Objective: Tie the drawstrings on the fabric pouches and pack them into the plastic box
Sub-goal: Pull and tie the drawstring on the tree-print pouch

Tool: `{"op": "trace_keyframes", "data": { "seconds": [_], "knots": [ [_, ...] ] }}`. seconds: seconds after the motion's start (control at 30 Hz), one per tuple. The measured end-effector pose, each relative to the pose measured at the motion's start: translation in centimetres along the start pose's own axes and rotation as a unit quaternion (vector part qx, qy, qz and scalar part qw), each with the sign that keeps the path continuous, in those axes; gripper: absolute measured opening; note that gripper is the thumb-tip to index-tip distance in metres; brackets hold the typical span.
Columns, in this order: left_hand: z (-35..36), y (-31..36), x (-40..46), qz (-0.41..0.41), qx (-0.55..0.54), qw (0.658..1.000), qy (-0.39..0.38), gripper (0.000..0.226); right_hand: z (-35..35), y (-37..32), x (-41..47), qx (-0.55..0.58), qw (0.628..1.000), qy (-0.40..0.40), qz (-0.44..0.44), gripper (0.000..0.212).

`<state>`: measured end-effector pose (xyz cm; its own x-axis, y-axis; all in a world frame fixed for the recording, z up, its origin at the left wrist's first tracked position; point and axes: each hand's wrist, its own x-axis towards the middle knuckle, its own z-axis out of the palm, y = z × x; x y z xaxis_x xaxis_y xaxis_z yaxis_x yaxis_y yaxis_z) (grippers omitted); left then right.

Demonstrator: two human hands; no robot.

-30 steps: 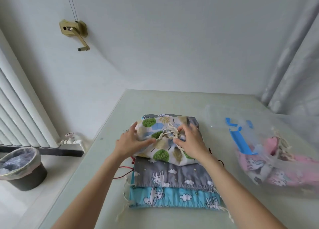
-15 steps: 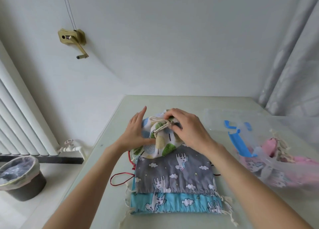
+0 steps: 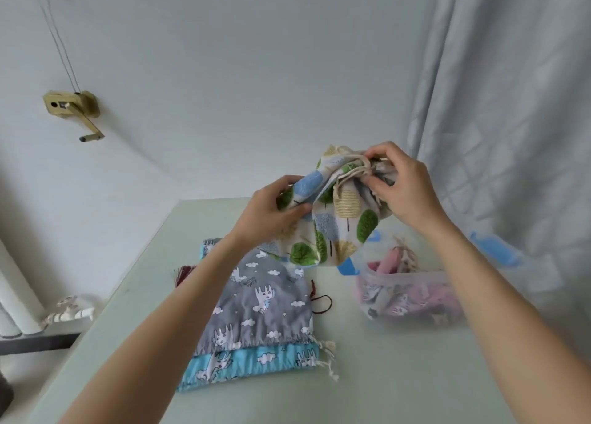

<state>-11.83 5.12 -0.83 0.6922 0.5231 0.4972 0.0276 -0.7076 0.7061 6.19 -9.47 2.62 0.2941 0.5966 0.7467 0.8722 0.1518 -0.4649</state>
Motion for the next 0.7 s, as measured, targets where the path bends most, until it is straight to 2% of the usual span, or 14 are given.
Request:
{"op": "trace_keyframes", "data": {
  "seconds": [0.1,0.23,0.33,0.4,0.5,0.6,0.7],
  "knots": [
    [5.0,3.1,2.5,0.023,0.019,0.999,0.014,0.034,-4.2,3.0,-0.6,-0.041,0.999,0.017,0.03,0.025],
    [11.1,5.5,5.1,0.038,0.08,0.996,0.007,0.043,-8.0,7.2,-1.2,-0.099,0.993,0.005,0.061,0.027],
    [14.7,5.7,5.9,-0.018,0.112,0.994,-0.006,0.038,-10.4,10.2,-1.5,-0.193,0.979,-0.016,0.056,0.028],
    [16.0,5.1,5.8,-0.061,0.145,0.987,-0.034,0.033,-12.1,11.3,-1.9,-0.21,0.975,-0.033,0.072,0.025],
    [16.1,4.4,4.8,-0.096,0.206,0.971,-0.068,0.031,-13.3,12.6,-2.9,-0.198,0.968,-0.121,0.099,0.027],
    [15.5,4.8,4.0,-0.071,0.254,0.96,-0.1,0.038,-13.1,13.6,-4.2,-0.166,0.954,-0.224,0.11,0.026],
    [14.3,5.9,4.1,-0.028,0.286,0.942,-0.171,0.04,-12.5,14.2,-4.9,-0.164,0.956,-0.221,0.105,0.025]
  ]
}}
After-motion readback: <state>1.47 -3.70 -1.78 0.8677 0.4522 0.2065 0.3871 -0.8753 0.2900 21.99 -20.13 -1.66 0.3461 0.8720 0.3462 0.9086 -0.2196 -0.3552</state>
